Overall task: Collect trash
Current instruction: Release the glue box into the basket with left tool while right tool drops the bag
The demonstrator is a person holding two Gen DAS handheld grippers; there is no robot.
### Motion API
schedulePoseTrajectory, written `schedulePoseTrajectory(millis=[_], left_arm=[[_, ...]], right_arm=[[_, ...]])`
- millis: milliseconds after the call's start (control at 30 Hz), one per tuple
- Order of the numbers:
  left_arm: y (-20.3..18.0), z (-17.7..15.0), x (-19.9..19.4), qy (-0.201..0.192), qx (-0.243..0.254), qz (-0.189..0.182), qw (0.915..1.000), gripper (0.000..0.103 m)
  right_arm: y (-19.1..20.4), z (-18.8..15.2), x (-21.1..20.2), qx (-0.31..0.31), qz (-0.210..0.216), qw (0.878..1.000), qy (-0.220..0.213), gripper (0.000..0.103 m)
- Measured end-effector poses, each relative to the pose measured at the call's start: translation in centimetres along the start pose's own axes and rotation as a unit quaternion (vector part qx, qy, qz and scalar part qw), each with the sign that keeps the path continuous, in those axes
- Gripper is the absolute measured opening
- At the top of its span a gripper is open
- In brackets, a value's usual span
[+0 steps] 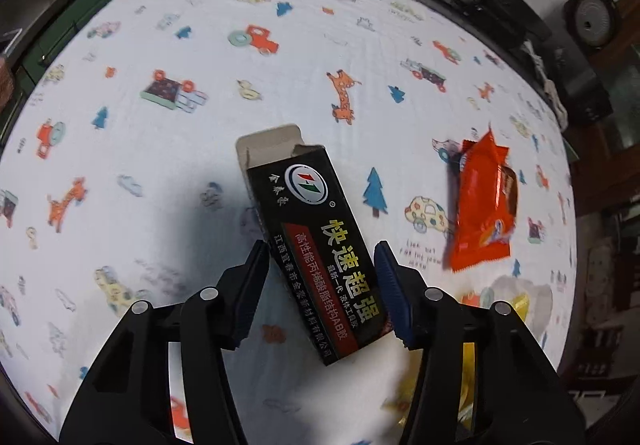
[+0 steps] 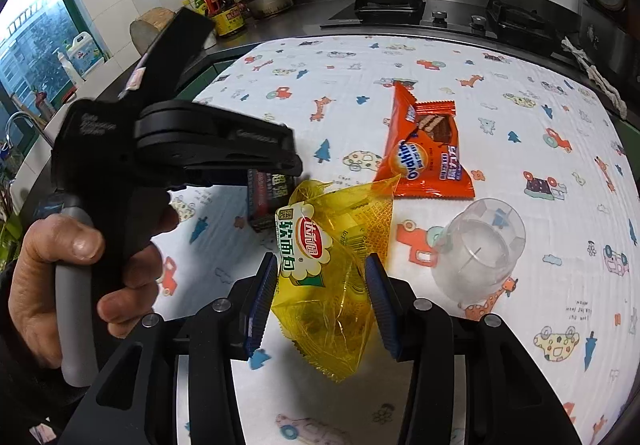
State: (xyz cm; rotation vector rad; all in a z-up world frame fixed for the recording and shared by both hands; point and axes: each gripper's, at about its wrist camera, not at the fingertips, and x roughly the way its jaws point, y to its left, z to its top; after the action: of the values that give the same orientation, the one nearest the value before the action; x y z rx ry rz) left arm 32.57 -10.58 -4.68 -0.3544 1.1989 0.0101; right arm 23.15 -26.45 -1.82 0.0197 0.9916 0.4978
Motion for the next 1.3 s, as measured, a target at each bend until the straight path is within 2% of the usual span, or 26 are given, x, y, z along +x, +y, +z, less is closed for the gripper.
schedulePoseTrajectory(millis=[267, 433, 600, 767, 933, 1033, 1133, 1300], left_arm=[[4.9, -2.2, -6.3, -0.045, 0.018, -0.023, 0.9985, 0.053], [10.6, -3.4, -11.1, -0.079, 0.008, -0.024, 0.9966, 0.053], [16.6, -4.0, -16.0, -0.122, -0.006, -0.004, 0.9926, 0.053], [24.7, -4.3, -20.0, -0.157, -0.037, 0.033, 0.9863, 0.053], [32.1, -4.4, -21.2, -0.165, -0.076, 0.064, 0.9813, 0.053], [36.7, -4.8, -21.3, -0.166, -0.097, 0.096, 0.9766, 0.053], [40.2, -5.3, -21.0, -0.162, -0.116, 0.116, 0.9729, 0.053], [44.2, -6.0, -20.7, -0.156, -0.14, 0.126, 0.9697, 0.053]], right_arm=[[4.8, 0.0, -0.6, -0.018, 0.021, 1.0, -0.012, 0.044], [9.6, 0.8, -0.5, -0.04, 0.039, 0.998, -0.02, 0.044], [15.7, 1.9, 0.7, -0.072, 0.062, 0.995, -0.019, 0.044], [21.8, 3.0, 2.6, -0.103, 0.084, 0.991, -0.013, 0.044], [28.3, 3.9, 5.7, -0.125, 0.106, 0.986, 0.0, 0.044], [31.5, 4.2, 7.2, -0.133, 0.119, 0.984, 0.007, 0.044], [35.0, 4.7, 9.1, -0.142, 0.127, 0.981, 0.014, 0.044], [39.1, 5.2, 11.9, -0.153, 0.139, 0.978, 0.027, 0.044]])
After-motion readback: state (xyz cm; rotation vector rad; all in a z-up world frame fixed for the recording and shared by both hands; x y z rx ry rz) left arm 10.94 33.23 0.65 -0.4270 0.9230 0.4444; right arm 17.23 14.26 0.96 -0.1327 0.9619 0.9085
